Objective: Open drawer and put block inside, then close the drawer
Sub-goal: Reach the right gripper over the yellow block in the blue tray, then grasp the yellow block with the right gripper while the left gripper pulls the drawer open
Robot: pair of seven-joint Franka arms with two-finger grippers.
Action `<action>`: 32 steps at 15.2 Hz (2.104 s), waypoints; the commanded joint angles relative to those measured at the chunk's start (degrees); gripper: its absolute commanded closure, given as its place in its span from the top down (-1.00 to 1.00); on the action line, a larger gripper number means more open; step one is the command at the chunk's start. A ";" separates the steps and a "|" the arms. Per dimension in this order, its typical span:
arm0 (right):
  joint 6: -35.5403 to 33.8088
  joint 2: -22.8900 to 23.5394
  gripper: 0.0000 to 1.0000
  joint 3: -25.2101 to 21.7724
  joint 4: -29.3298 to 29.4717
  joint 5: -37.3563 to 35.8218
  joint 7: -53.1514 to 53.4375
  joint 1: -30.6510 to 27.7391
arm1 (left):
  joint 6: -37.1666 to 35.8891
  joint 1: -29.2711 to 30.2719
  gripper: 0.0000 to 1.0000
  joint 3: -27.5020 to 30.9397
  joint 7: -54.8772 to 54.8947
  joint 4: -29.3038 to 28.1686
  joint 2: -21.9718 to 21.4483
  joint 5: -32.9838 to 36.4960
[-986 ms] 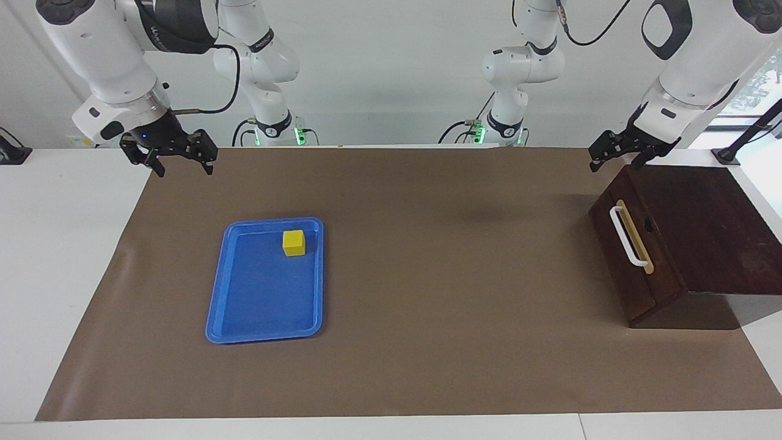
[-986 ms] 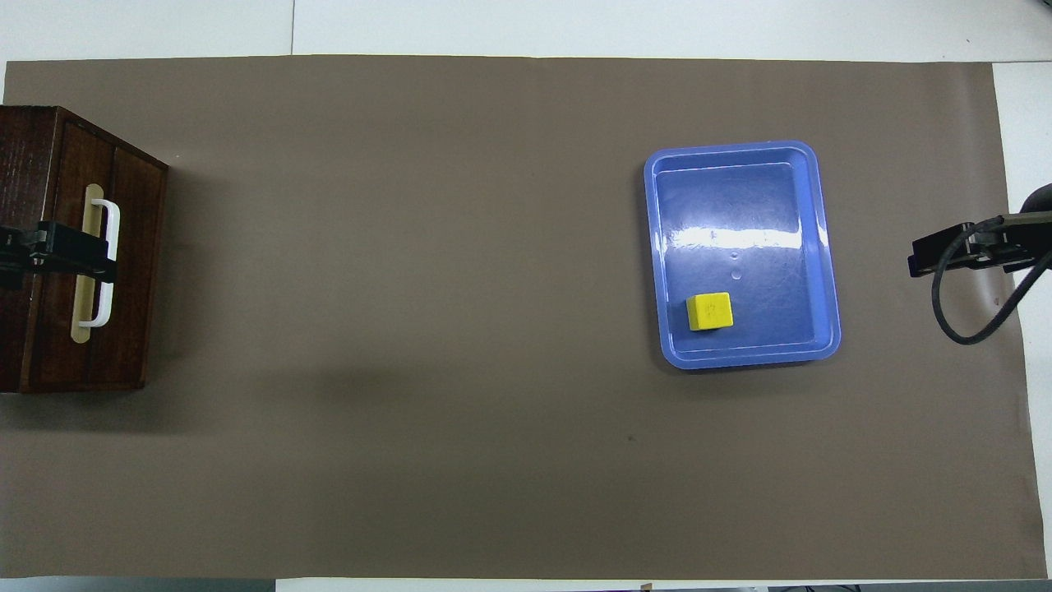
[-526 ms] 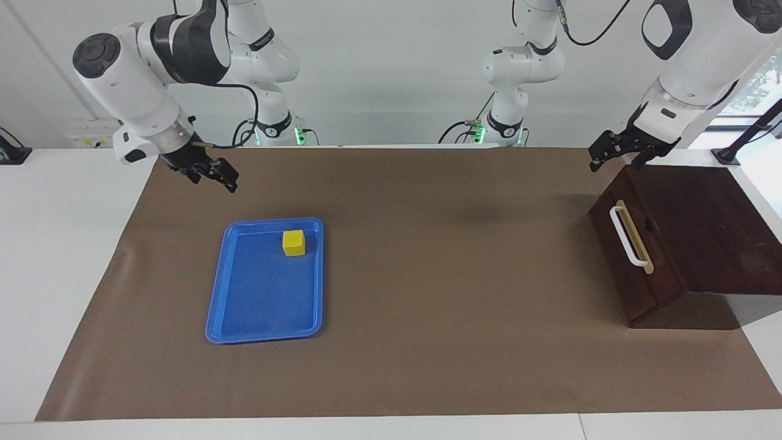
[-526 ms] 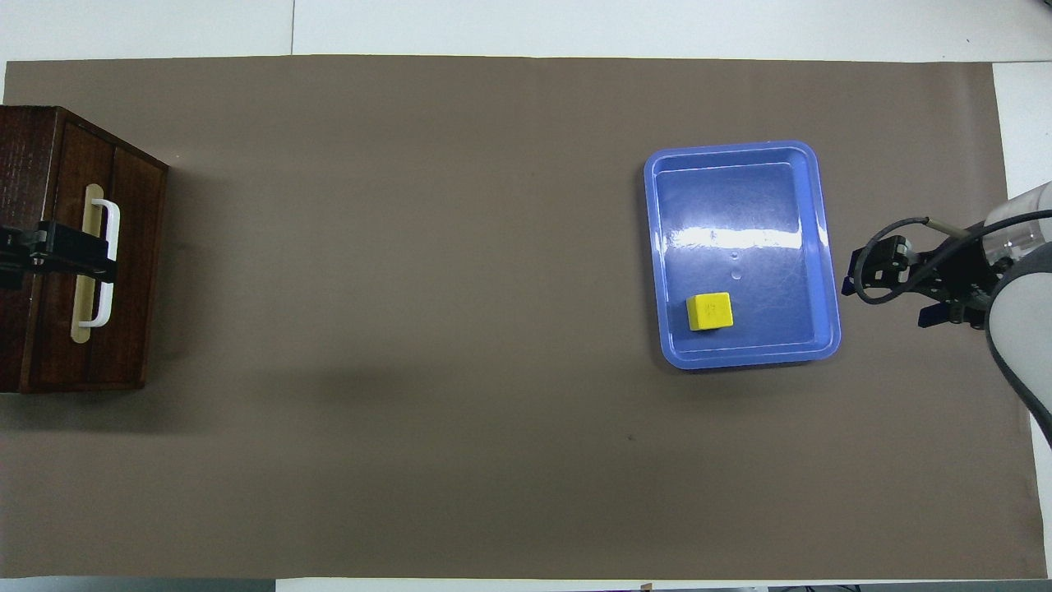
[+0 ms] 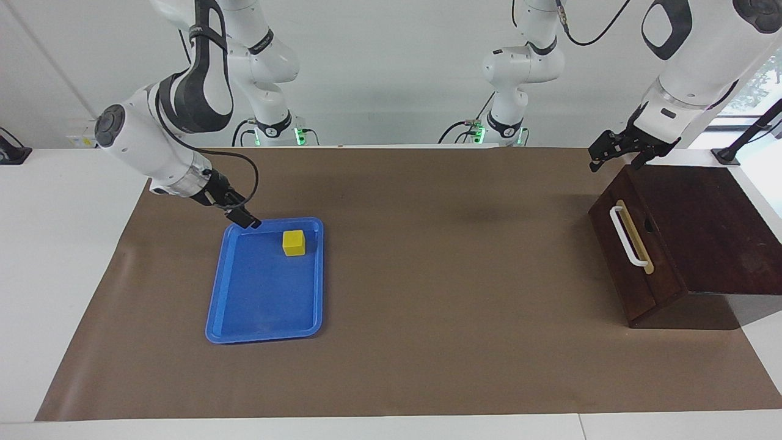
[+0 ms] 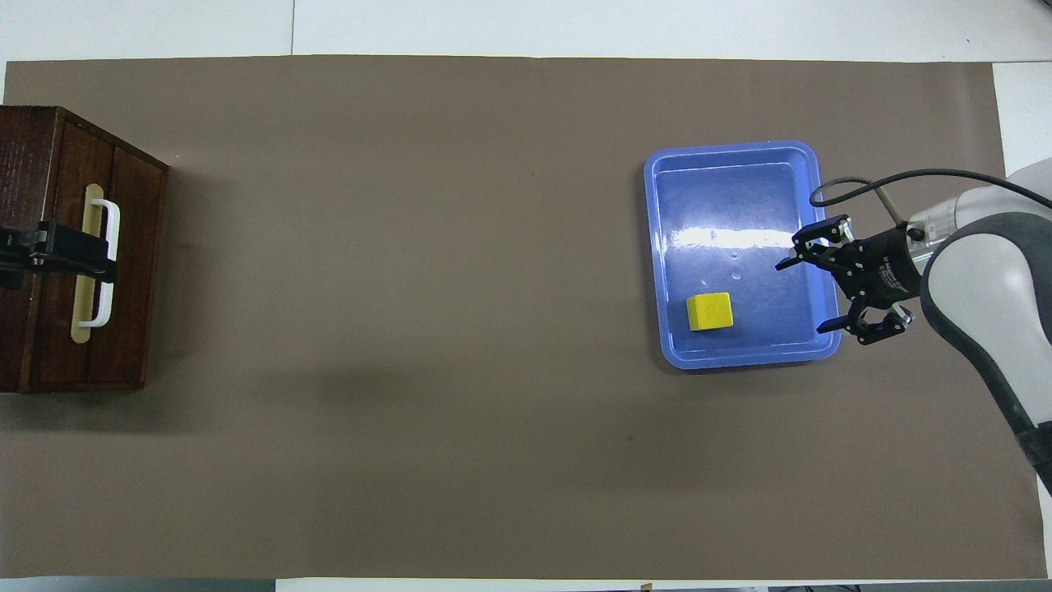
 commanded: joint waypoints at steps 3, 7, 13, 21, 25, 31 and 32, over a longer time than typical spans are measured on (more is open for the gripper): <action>7.91 -0.47 1.00 0.46 -6.49 6.17 5.69 1.00 | -0.35 0.22 1.00 -0.10 0.22 -0.38 -0.91 0.97; 9.60 2.07 1.00 0.46 -7.30 12.32 8.33 0.83 | -0.52 -0.74 1.00 -0.54 0.14 -0.38 -1.00 0.97; 9.51 6.90 1.00 0.46 -6.86 17.41 8.77 0.13 | 12.19 -3.45 1.00 -0.72 -1.62 -8.26 -1.79 7.27; 12.50 10.51 1.00 0.46 -6.24 19.97 5.87 1.01 | 35.05 -4.44 1.00 -0.63 -2.06 -18.47 7.52 30.23; 12.24 10.69 1.00 0.55 -6.42 19.97 5.43 1.10 | 42.98 -1.10 1.00 -0.46 -2.59 -24.54 7.70 34.60; 12.32 10.60 1.00 0.55 -6.68 19.97 5.08 1.18 | 45.61 -1.88 1.00 -0.81 -11.63 -26.56 9.29 36.39; 12.32 10.60 1.00 0.55 -6.77 19.97 4.99 1.18 | 45.79 -2.41 1.00 -0.98 -13.38 -26.57 9.37 36.30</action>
